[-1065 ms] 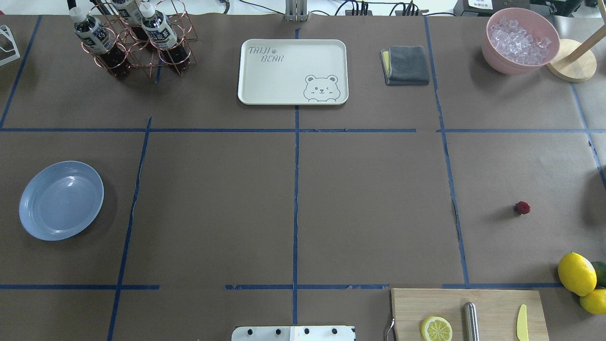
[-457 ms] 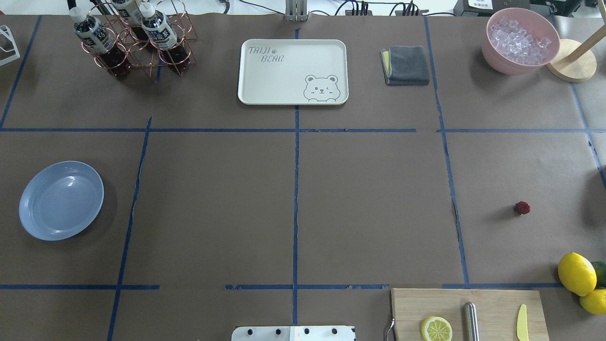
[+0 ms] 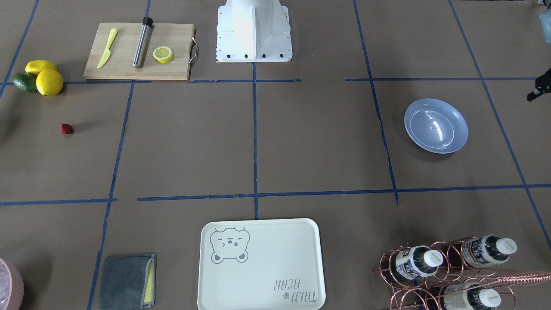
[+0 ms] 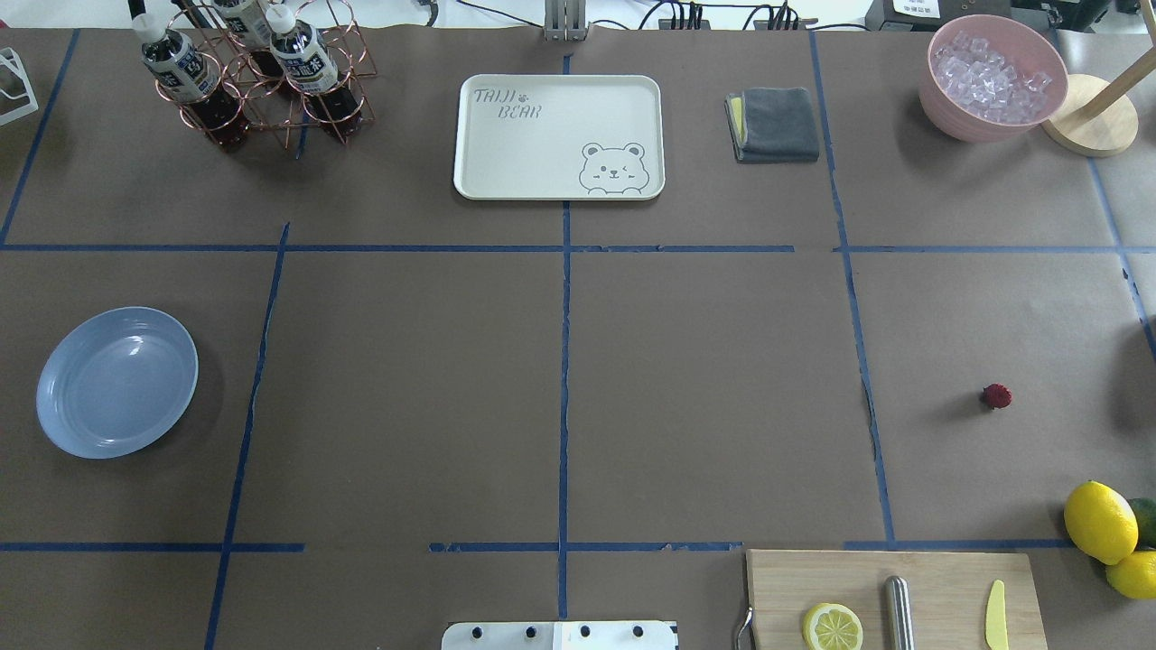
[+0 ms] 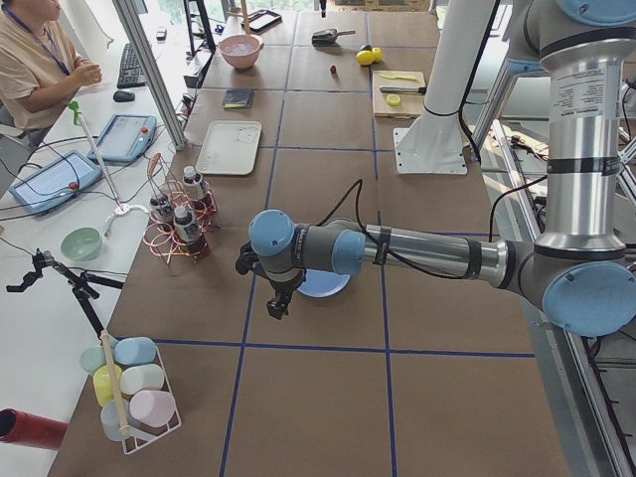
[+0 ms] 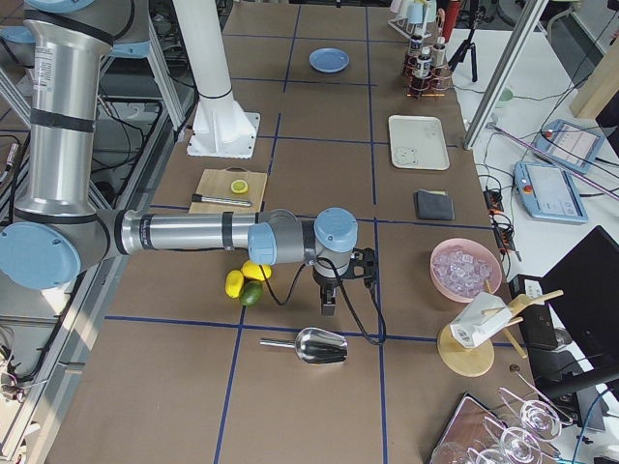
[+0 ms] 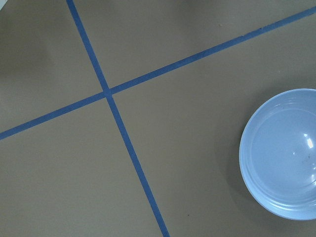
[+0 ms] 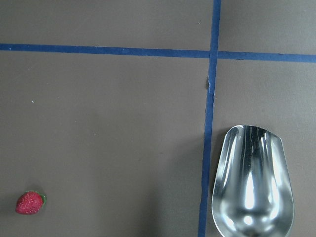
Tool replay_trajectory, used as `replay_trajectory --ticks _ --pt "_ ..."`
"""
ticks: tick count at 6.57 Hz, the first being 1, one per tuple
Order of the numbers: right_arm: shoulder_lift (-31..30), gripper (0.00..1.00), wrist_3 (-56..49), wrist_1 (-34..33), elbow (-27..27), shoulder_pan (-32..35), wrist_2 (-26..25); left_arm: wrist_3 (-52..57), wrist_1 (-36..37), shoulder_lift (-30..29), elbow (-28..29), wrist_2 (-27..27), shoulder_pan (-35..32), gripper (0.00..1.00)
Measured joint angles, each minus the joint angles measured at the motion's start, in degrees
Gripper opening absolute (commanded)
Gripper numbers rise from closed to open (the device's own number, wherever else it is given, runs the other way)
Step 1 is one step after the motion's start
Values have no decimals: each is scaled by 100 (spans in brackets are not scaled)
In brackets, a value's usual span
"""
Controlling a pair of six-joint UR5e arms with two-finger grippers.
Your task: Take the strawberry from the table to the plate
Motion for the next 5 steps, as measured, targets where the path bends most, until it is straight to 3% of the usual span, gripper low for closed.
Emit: replay_trajectory --ticks 5 --pt "6 100 0 6 -8 0 18 -2119 -2193 -1 907 159 946 100"
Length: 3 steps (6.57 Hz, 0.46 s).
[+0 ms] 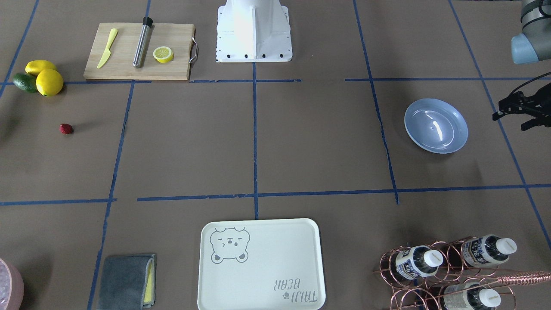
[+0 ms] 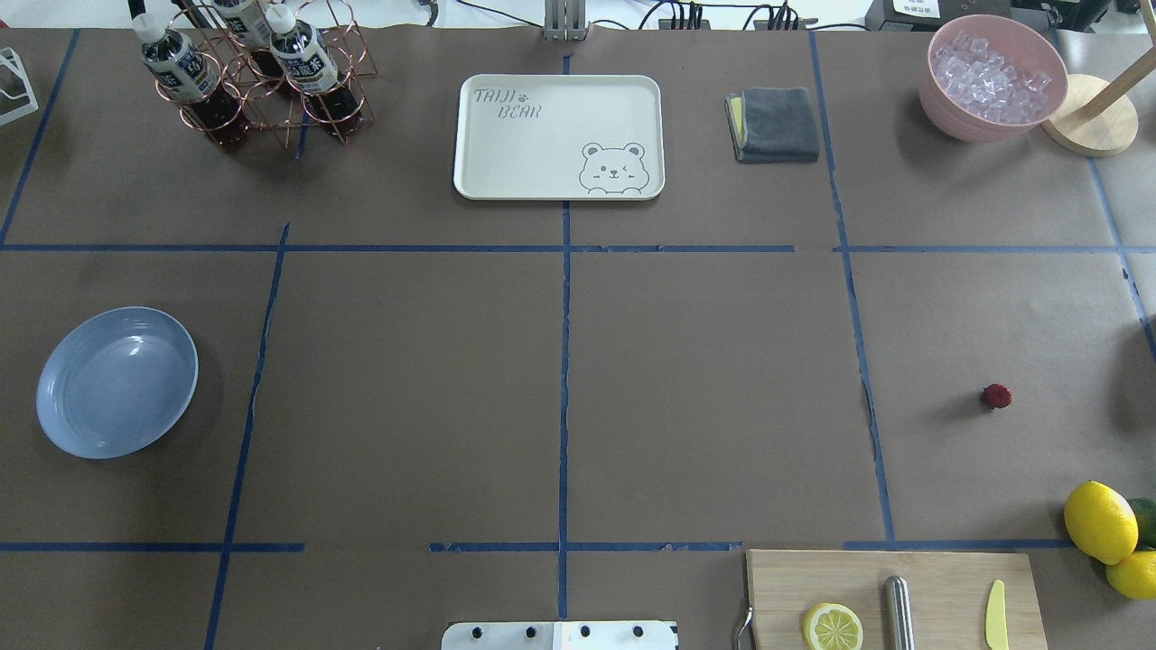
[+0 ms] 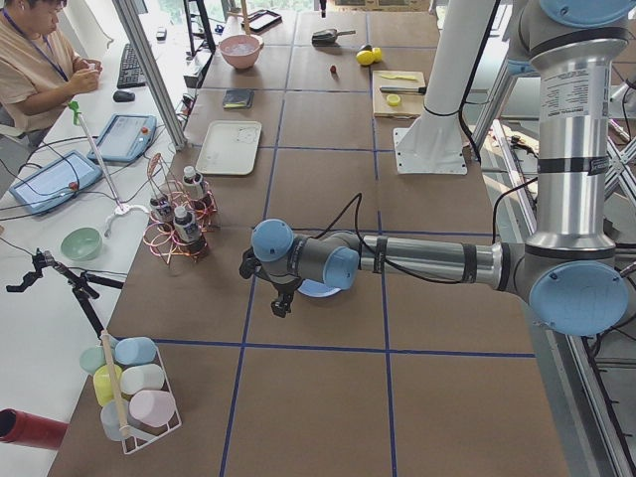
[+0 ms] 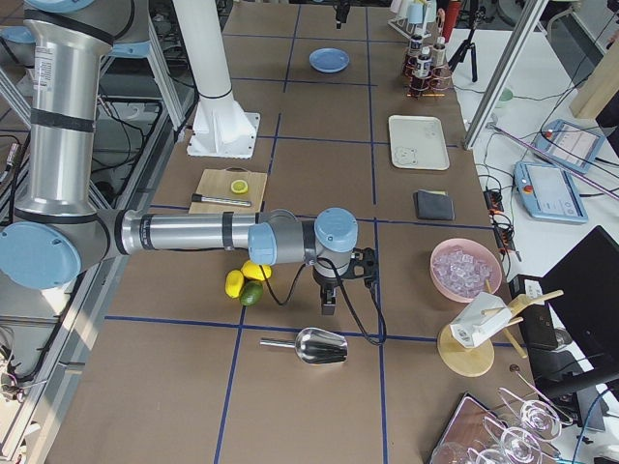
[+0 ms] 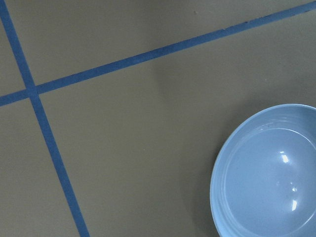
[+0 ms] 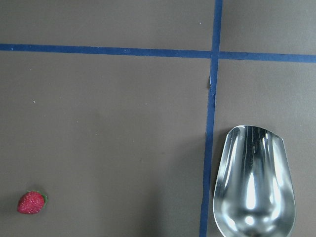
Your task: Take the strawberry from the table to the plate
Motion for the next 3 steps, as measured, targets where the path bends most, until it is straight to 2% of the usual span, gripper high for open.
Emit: replay_trajectory --ticks 3 --pt "-5 100 0 -8 -12 -5 10 -284 -450 -15 292 290 476 99"
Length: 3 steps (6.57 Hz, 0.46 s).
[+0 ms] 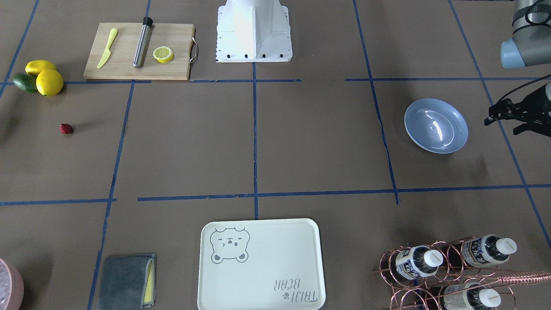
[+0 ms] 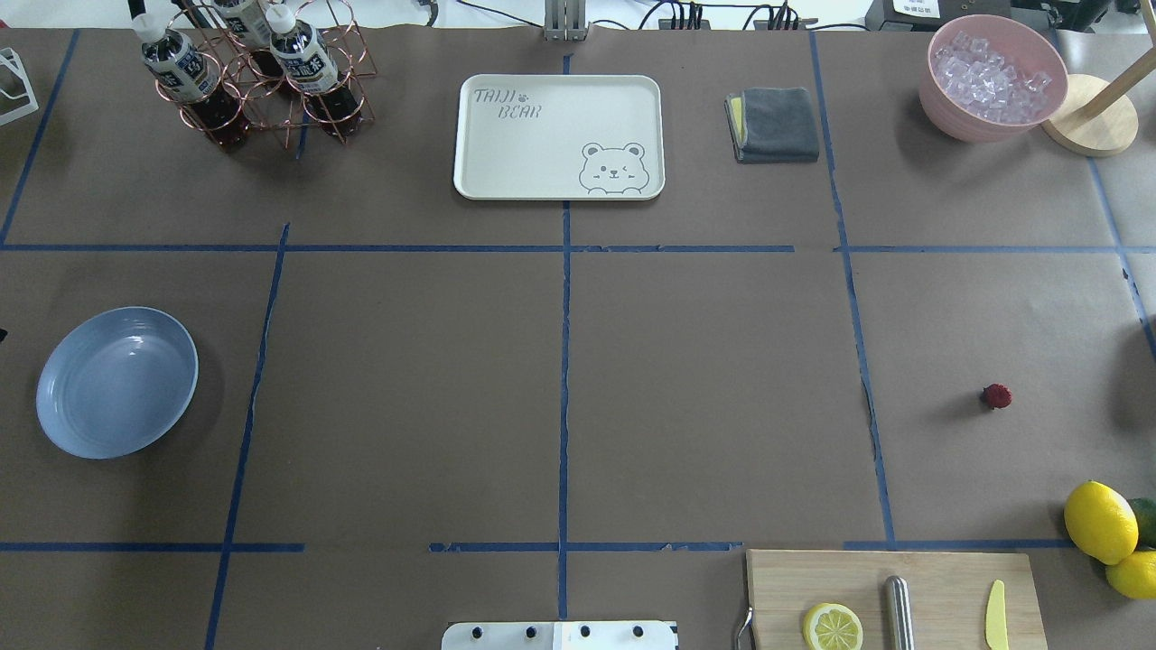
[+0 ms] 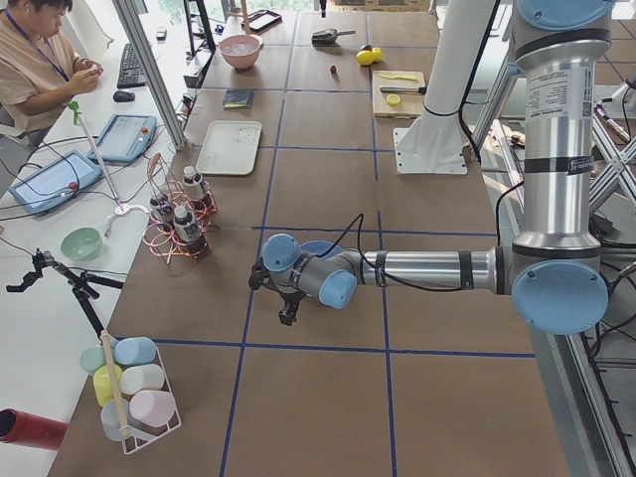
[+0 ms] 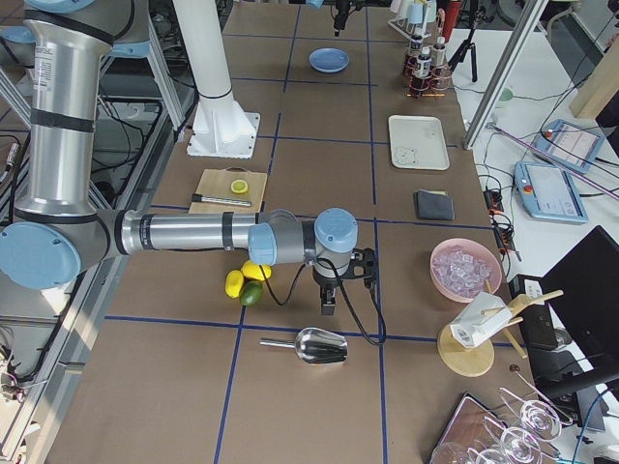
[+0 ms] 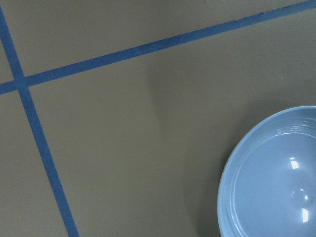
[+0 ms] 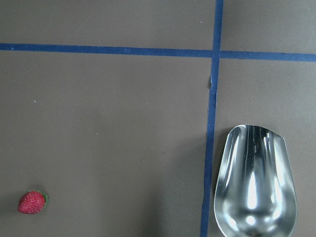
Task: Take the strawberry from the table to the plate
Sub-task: 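Hook the light blue plate rim with the left gripper and drag it inward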
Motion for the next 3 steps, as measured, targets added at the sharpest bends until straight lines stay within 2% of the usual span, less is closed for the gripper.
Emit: replay_trajectory --ticks 1,2,3 --pt "0 100 0 -1 -9 -2 4 -265 -275 -27 120 -2 311 99" --pt "-1 100 0 -1 -12 -3 5 -480 -554 -60 245 4 571 91" --pt "-1 100 0 -1 -17 -3 4 -566 -714 -88 332 8 700 42"
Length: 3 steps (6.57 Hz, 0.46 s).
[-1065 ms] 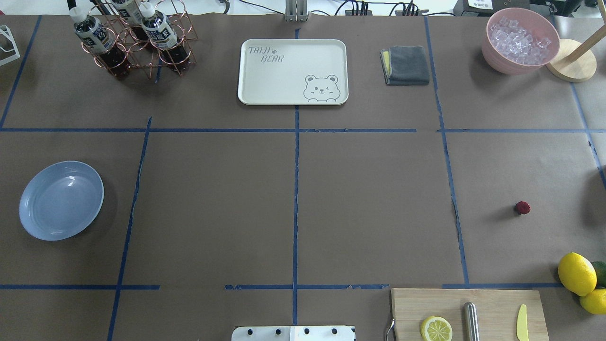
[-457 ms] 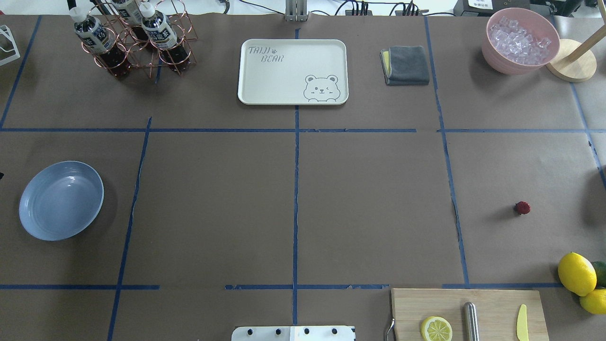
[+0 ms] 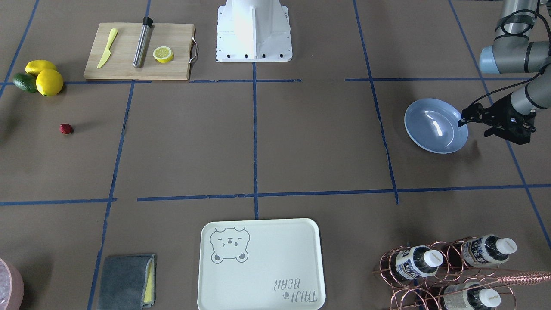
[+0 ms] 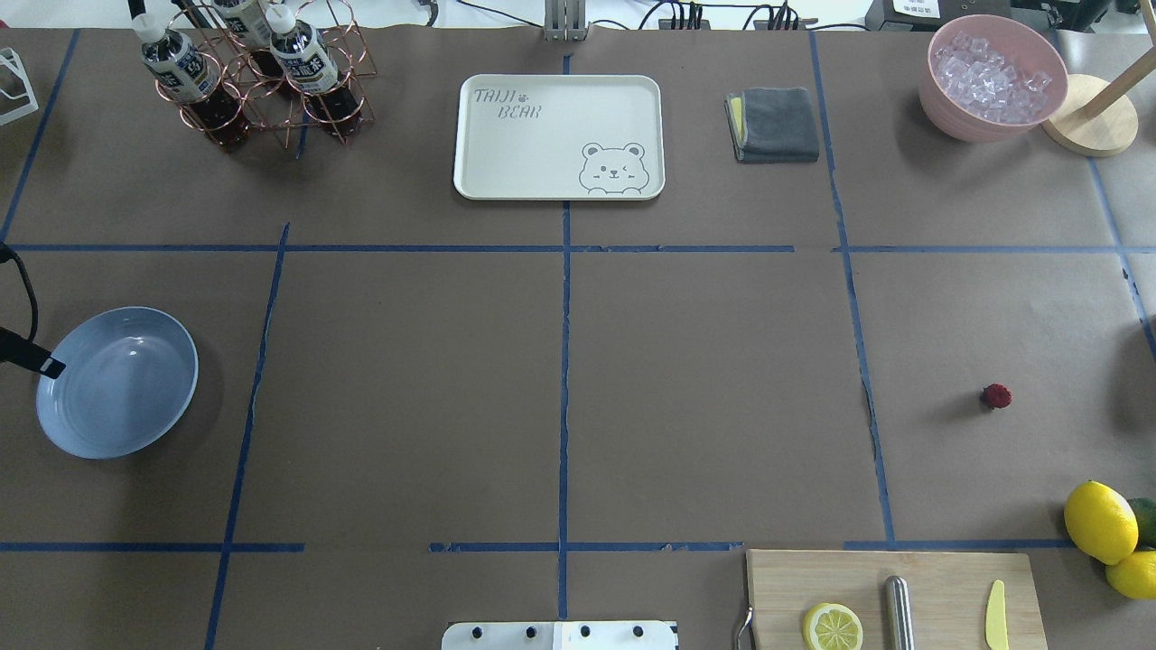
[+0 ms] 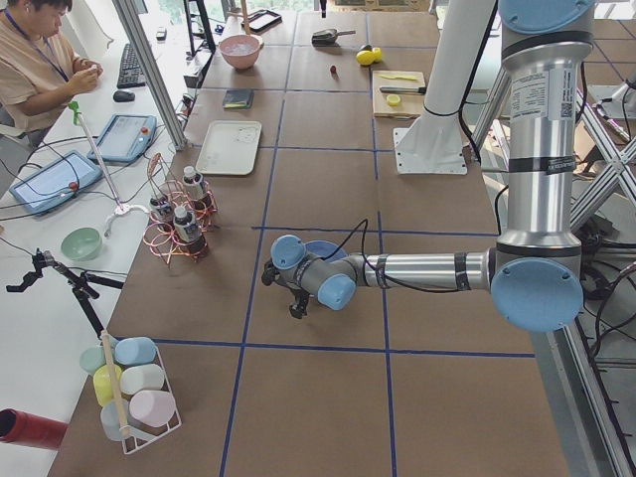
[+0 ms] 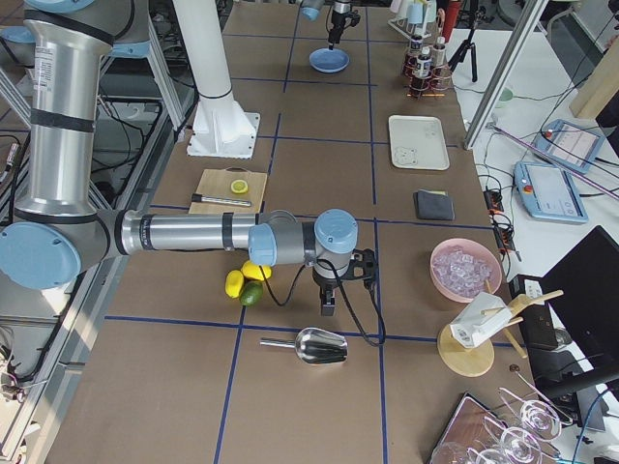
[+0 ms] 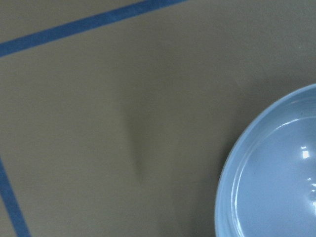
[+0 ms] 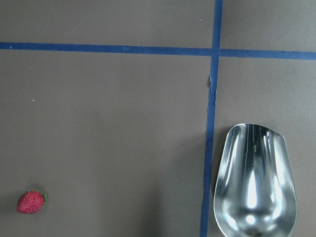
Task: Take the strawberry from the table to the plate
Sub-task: 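Hook the light blue plate rim with the left gripper and drag it inward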
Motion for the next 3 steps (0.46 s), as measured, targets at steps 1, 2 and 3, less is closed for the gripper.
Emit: replay_trajectory --ticks 1,2,3 --pt "0 100 0 0 -10 0 -1 -34 -61 -14 36 -4 66 0" --pt "0 100 0 0 -18 0 -2 -61 -80 -22 49 -11 93 0" --pt "0 100 0 0 -21 0 -2 -99 -88 -35 34 -22 100 0"
